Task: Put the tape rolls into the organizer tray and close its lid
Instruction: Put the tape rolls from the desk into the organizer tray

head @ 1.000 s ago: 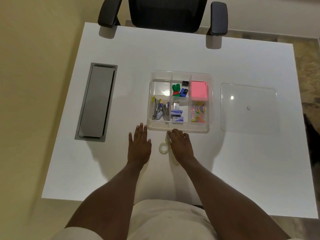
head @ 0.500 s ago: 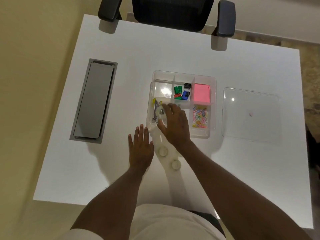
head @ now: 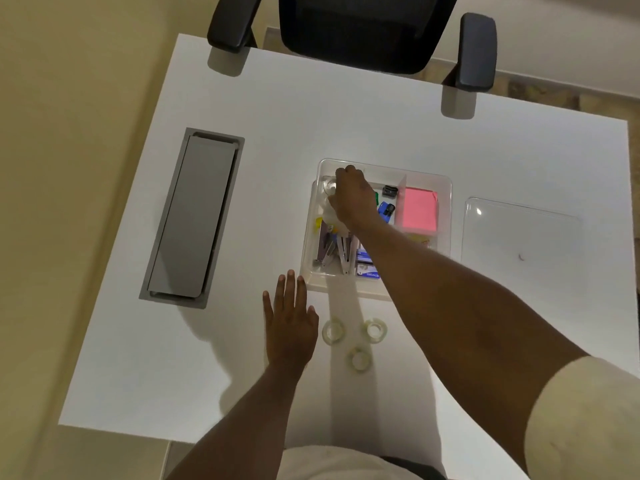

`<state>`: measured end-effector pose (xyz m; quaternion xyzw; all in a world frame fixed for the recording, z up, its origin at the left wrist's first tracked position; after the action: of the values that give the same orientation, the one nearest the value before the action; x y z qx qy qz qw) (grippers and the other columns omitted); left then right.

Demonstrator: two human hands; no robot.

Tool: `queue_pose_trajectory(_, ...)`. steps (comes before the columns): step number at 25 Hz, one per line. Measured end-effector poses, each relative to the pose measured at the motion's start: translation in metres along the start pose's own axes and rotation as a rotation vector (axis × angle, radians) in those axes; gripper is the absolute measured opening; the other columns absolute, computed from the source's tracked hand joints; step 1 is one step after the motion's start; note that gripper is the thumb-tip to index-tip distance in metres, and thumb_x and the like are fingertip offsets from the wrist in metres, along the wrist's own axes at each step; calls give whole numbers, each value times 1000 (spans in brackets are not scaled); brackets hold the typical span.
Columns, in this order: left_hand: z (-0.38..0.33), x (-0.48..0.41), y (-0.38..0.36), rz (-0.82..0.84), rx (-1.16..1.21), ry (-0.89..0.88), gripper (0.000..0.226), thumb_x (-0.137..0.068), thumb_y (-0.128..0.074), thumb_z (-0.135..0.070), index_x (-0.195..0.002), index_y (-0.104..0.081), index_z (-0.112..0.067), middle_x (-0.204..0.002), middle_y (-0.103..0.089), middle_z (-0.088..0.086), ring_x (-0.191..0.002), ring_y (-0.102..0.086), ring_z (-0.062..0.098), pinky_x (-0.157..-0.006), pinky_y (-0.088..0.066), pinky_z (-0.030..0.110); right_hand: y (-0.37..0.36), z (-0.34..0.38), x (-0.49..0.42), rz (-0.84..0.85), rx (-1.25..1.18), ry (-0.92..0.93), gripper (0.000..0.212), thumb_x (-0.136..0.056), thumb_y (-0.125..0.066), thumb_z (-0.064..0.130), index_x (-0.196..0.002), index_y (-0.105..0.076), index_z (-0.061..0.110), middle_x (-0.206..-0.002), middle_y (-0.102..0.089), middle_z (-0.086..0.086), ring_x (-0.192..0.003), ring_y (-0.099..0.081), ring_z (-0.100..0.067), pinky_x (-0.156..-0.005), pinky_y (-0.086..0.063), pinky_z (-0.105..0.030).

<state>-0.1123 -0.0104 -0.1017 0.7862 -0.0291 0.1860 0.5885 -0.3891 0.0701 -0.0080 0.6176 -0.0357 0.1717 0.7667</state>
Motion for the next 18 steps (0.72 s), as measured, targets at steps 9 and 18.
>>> queue_pose_trajectory(9,3,-1,-6,6,7,8,69,-106,-38,-41,-167,-16,-18,-177,-4,7,-165,-3,28,-132,-12,58,-27,8,-23,-8,151,74,28,-89,-53,-10,-113,-59,2,-118,-61,-17,-112,-58,-33,-91,-47,-40)
queue_pose_trajectory(18,0,1,8,98,-23,-4,67,-110,-29,-41,-168,-4,-17,-177,8,7,-164,7,28,-133,-7,57,6,3,34,-157,125,112,25,-87,-58,1,-110,-63,7,-110,-65,-11,-104,-59,-30,-87,-44,-39)
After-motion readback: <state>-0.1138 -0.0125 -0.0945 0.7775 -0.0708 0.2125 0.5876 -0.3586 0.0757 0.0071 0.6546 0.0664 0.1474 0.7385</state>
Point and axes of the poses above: each hand's wrist, its own x-axis away from the middle knuckle, its own y-axis out of the back of the hand, z = x × y, the point moved 8 cm from there along -x, towards the middle knuckle
